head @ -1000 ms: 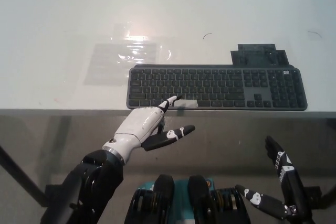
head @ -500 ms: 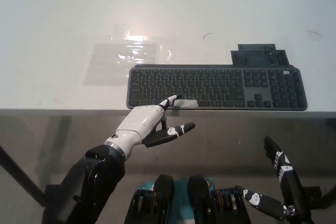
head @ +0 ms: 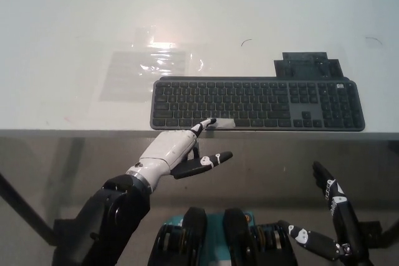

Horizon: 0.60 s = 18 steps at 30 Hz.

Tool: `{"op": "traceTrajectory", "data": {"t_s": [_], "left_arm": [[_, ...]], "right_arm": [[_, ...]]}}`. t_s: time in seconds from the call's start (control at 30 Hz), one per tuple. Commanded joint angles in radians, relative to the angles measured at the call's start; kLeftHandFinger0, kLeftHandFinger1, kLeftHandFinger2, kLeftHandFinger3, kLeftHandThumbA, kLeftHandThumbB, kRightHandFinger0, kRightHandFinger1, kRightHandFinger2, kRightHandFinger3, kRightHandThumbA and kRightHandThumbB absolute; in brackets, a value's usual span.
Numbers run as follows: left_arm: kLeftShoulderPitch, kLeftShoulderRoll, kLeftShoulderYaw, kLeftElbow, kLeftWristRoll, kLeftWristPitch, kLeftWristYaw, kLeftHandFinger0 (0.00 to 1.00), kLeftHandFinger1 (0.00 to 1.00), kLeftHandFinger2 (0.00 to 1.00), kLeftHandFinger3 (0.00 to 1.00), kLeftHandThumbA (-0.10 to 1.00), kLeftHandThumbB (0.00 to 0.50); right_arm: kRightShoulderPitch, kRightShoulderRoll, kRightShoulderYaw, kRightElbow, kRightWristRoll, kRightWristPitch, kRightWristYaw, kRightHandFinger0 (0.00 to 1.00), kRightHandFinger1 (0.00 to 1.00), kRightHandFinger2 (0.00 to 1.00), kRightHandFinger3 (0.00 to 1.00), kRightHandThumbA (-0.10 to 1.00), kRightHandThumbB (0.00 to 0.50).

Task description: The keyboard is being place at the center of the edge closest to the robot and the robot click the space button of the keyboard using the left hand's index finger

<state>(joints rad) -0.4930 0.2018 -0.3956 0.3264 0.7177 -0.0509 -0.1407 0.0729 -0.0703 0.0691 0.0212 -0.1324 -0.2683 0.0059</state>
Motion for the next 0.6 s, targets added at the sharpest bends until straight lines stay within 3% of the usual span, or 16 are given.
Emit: {"op": "traceTrajectory", "data": {"t_s": [0.0,0.3,0.47,0.57], "left_arm": [[-0.061,-0.003,-0.004,0.052,0.009,-0.008,0.033,0.03,0.25,0.33,1.0,1.0,0.355],[-0.125,-0.016,-0.009,0.231,0.002,-0.035,0.073,0.04,0.29,0.36,1.0,1.0,0.354],[-0.137,-0.017,-0.022,0.284,-0.004,-0.038,0.061,0.14,0.36,0.39,1.0,1.0,0.351],[-0.133,-0.015,-0.029,0.286,-0.002,-0.036,0.057,0.1,0.36,0.38,1.0,1.0,0.365]], "right_arm": [[-0.018,0.0,0.004,-0.035,-0.012,-0.024,-0.001,1.0,1.0,1.0,1.0,1.0,0.372],[-0.028,-0.001,0.006,-0.04,-0.024,-0.023,-0.001,1.0,1.0,1.0,1.0,1.0,0.367],[-0.03,-0.002,0.006,-0.039,-0.024,-0.025,0.0,1.0,1.0,1.0,1.0,1.0,0.371],[-0.032,-0.004,0.008,-0.037,-0.035,-0.026,-0.002,1.0,1.0,1.0,1.0,1.0,0.373]]}}
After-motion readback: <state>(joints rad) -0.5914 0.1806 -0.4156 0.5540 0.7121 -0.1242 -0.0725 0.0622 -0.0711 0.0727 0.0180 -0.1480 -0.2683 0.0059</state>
